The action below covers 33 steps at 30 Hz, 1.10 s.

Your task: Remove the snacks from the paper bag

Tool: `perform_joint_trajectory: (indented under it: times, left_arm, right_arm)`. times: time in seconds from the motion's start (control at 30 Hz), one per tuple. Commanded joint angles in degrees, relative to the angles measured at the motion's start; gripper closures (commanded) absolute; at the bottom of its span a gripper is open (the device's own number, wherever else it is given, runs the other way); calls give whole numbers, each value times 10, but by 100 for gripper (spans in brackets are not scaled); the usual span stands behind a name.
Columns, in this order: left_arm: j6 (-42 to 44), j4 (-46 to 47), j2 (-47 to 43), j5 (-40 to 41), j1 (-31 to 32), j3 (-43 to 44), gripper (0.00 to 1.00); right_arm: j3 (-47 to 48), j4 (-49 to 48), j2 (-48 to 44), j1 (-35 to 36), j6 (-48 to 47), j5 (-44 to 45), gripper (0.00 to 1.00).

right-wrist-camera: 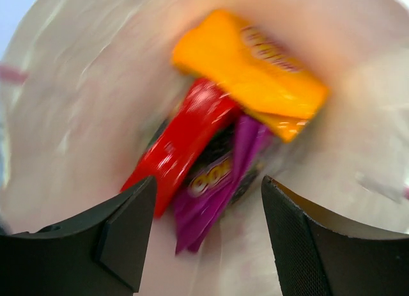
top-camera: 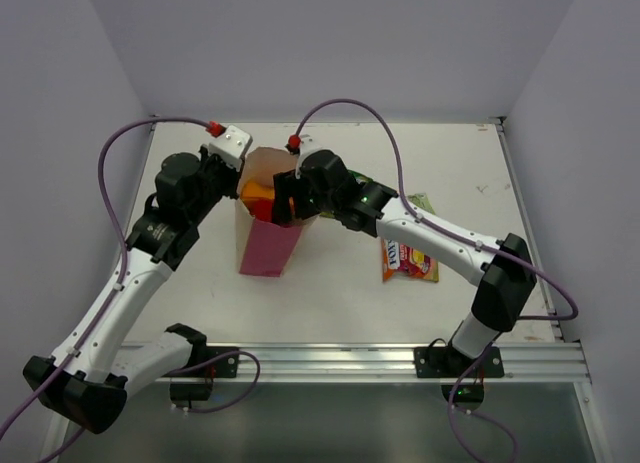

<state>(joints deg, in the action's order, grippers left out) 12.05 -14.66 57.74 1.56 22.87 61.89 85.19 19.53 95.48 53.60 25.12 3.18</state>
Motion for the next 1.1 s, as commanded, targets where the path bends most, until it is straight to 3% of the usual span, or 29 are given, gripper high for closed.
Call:
perform_joint_trajectory:
  times: [0.0,0.3,0.5,0.53,0.63,0.67,0.83,0.93,1.07]
  left_arm:
    - [-19,0,-12,-37,-5,4,100]
    - [-32,-6,5,-21,-5,25,100]
    - [-169,-52,26,45,-5,53,99]
    - [-210,-65,36,47,-5,60,85]
    - [-286,-130,62,44,-4,87,59]
    - [-302,-171,70,48,-4,103,56]
    - [-379,-273,90,98,-4,109,45]
    - [-405,-292,86,116,-4,93,39]
    - [-415,-285,79,119,-4,98,38]
  right_arm:
    - [38,21,10,-17,-42,15,30]
    - [147,33,41,-21,-191,-28,29]
    - [182,65,54,-26,-230,-38,29]
    - [181,66,51,-26,-229,-39,29]
    - [174,68,30,-26,-221,-46,29]
    - [170,67,17,-25,-220,-48,29]
    - [151,72,-9,-26,-217,-49,28]
    - [136,68,-25,-26,-216,-47,28]
    - [129,67,-29,-26,-216,-53,28]
